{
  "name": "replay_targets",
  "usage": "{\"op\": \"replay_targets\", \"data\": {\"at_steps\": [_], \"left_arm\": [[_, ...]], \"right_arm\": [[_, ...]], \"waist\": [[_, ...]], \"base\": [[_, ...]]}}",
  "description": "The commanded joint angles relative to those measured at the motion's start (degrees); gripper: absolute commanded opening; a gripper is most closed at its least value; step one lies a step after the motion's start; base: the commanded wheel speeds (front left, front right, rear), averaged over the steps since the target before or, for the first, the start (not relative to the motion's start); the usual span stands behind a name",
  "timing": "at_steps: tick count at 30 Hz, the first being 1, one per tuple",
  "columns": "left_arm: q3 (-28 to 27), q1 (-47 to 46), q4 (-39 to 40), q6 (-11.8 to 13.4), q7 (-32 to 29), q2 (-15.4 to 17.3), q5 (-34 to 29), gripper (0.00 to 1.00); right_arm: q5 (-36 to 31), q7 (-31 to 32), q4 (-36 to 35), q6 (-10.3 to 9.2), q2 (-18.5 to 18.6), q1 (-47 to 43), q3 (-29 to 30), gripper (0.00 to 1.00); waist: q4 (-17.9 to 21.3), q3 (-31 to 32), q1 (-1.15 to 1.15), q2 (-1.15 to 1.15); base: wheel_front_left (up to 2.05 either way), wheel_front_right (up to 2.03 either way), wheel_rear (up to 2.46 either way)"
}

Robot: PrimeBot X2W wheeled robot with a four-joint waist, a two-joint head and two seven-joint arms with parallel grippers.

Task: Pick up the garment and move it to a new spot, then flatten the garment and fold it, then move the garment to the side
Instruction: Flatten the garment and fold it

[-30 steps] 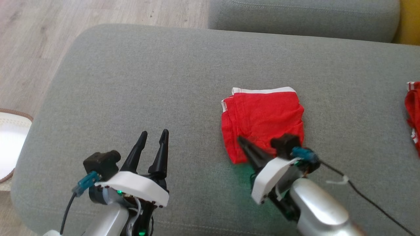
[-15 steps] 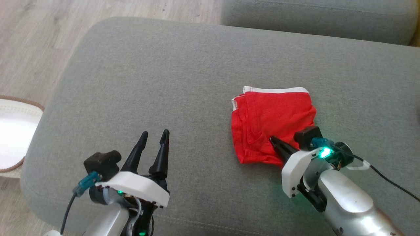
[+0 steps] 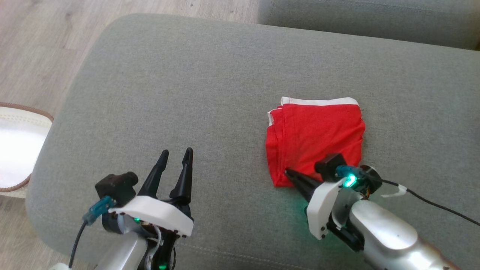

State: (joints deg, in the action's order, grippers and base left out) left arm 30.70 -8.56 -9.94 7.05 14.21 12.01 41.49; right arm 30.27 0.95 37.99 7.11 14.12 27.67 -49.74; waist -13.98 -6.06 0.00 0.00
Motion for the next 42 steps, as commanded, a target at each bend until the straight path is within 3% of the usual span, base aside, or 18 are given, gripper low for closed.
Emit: {"op": "replay_targets", "data": {"at_steps": [1,7,13,14,15,20,22,34,42], "left_arm": [[-2.26,-2.86,1.53,-0.21,0.65,0.42,0.03,1.00],[-2.39,-2.92,1.43,-0.21,0.67,0.39,-0.04,1.00],[-2.98,-3.07,1.32,-0.08,0.70,0.57,-0.13,1.00],[-3.14,-3.10,1.34,-0.04,0.70,0.60,-0.23,1.00],[-3.14,-3.10,1.34,-0.04,0.70,0.60,-0.23,1.00],[-3.85,-3.29,1.23,-0.09,0.74,0.49,-0.94,1.00],[-4.06,-3.46,0.92,-0.11,0.75,0.25,-1.25,1.00],[-6.64,-2.13,-2.65,-0.44,0.78,-1.71,-5.81,1.00],[-9.62,0.83,-3.69,-0.98,0.78,-2.72,-9.58,1.00]], "right_arm": [[1.01,0.19,-2.14,0.37,0.72,1.81,-1.22,0.00],[3.44,0.91,-2.25,0.37,1.20,1.87,-3.87,0.00],[3.92,-4.47,-2.23,0.37,0.29,2.98,-2.09,0.00],[3.67,-5.66,-2.24,0.37,0.21,3.23,-1.17,0.09],[3.67,-5.66,-2.24,0.37,0.21,3.23,-1.17,0.09],[1.12,-10.93,-1.90,0.37,-0.62,3.60,5.93,0.62],[-0.35,-12.26,-1.87,0.37,-1.16,3.09,9.42,1.00],[-13.02,-15.06,-6.08,0.37,-7.64,-7.79,34.39,1.00],[-21.08,-14.91,-13.02,0.37,-11.06,-17.17,45.52,1.00]], "waist": [[0.11,-0.05,0.00,0.00],[0.48,-0.23,0.00,0.00],[1.28,-0.07,0.00,0.00],[1.51,0.07,0.00,0.00],[1.51,0.07,0.00,0.00],[3.09,1.11,0.00,0.00],[3.82,1.63,0.00,0.00],[8.73,5.19,0.00,0.00],[11.00,7.21,0.00,0.00]], "base": [[0.00,0.00,0.00],[0.00,0.00,0.00],[0.00,0.00,0.00],[0.00,0.00,0.00],[0.00,0.00,0.00],[0.00,0.00,0.00],[0.00,0.00,0.00],[0.00,0.00,0.00],[0.00,0.00,0.00]]}}
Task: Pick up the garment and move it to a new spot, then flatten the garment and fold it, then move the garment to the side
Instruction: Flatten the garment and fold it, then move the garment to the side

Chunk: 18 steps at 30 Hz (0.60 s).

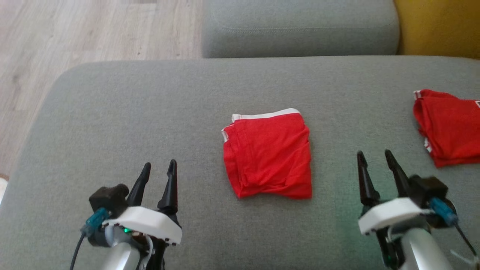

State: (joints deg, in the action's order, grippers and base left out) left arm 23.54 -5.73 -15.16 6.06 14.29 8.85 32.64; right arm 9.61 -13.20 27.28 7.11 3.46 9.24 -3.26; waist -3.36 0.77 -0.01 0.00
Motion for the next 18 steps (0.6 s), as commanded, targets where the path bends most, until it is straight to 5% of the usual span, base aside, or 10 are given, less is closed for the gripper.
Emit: {"op": "replay_targets", "data": {"at_steps": [1,18], "left_arm": [[-2.78,-1.65,1.50,-0.05,0.71,0.29,-1.23,1.00],[-7.03,2.52,1.55,-1.64,0.71,-1.51,-5.39,1.00]], "right_arm": [[-0.76,-0.59,-3.15,0.37,-0.48,0.37,-0.46,1.00],[1.23,1.35,-8.48,0.37,-0.57,-5.35,-1.38,1.00]], "waist": [[0.54,0.59,0.01,0.00],[0.89,2.18,0.01,0.00]], "base": [[0.00,0.00,0.00],[0.00,0.00,0.00]]}}
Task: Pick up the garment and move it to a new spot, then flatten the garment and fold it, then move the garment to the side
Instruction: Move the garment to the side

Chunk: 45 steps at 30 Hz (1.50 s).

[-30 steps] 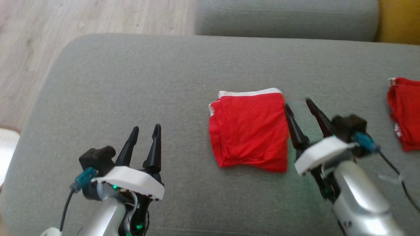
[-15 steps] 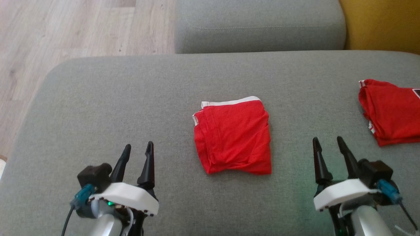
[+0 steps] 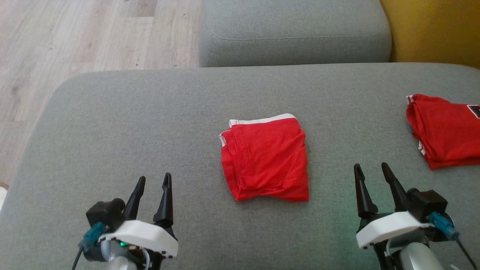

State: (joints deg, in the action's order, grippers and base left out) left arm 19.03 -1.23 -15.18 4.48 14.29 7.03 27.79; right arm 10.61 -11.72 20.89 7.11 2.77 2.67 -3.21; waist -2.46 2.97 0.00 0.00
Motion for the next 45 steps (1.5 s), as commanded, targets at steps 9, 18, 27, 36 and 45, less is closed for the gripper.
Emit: {"op": "replay_targets", "data": {"at_steps": [9,18,27,36,45], "left_arm": [[-3.17,-1.95,1.80,-0.42,0.71,-0.28,-1.31,1.00],[-3.46,-1.95,1.97,-0.67,0.71,-0.71,-1.90,1.00],[-3.73,-2.17,2.07,-0.91,0.71,-0.96,-2.38,1.00],[-3.16,-3.66,3.05,-1.37,0.71,-1.29,-3.06,1.00],[-3.56,-4.37,4.85,-1.25,0.71,-2.04,-3.43,1.00]], "right_arm": [[-0.22,0.65,-2.55,0.37,0.11,0.98,-1.37,1.00],[-1.27,1.30,-2.38,0.37,0.11,1.21,-0.91,1.00],[-1.44,4.36,-1.75,0.37,0.11,2.55,-0.78,1.00],[-3.90,15.48,0.53,0.37,0.11,13.75,-0.62,1.00],[-2.64,25.62,6.66,0.37,0.46,19.41,-0.46,1.00]], "waist": [[-0.24,-0.14,0.00,0.00],[-0.33,-0.41,0.00,0.00],[-0.54,-0.98,0.00,0.00],[-3.02,-2.62,0.00,0.00],[-7.06,-6.11,0.00,0.00]], "base": [[0.00,0.00,0.00],[0.00,0.00,0.00],[0.00,0.00,0.00],[0.00,0.00,0.00],[0.00,0.00,0.00]]}}
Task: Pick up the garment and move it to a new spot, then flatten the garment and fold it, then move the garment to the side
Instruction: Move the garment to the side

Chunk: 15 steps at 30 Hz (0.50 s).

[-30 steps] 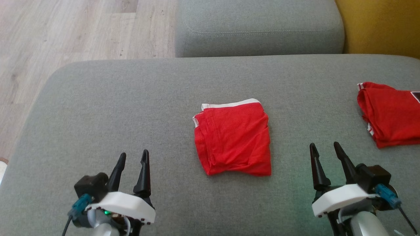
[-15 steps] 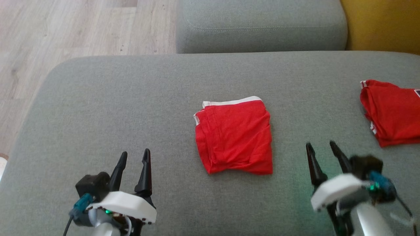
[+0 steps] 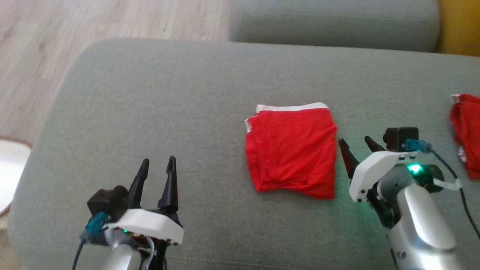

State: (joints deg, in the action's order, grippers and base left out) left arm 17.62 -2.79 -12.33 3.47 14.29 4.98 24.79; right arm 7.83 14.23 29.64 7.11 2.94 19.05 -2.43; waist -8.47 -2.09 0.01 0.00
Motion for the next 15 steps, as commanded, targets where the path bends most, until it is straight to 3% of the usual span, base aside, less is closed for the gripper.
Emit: {"op": "replay_targets", "data": {"at_steps": [1,15], "left_arm": [[-2.27,-2.92,2.16,-0.25,0.71,-0.12,-0.44,1.00],[-3.62,-4.23,2.30,-1.22,0.71,-1.57,-1.17,1.00]], "right_arm": [[0.38,0.37,-1.47,0.37,0.61,3.52,-1.27,1.00],[5.79,7.13,7.28,0.37,3.99,7.84,-4.87,1.00]], "waist": [[-1.55,-1.57,-0.01,0.00],[-5.90,-5.96,-0.01,0.00]], "base": [[0.00,0.00,0.00],[0.00,0.00,0.00]]}}
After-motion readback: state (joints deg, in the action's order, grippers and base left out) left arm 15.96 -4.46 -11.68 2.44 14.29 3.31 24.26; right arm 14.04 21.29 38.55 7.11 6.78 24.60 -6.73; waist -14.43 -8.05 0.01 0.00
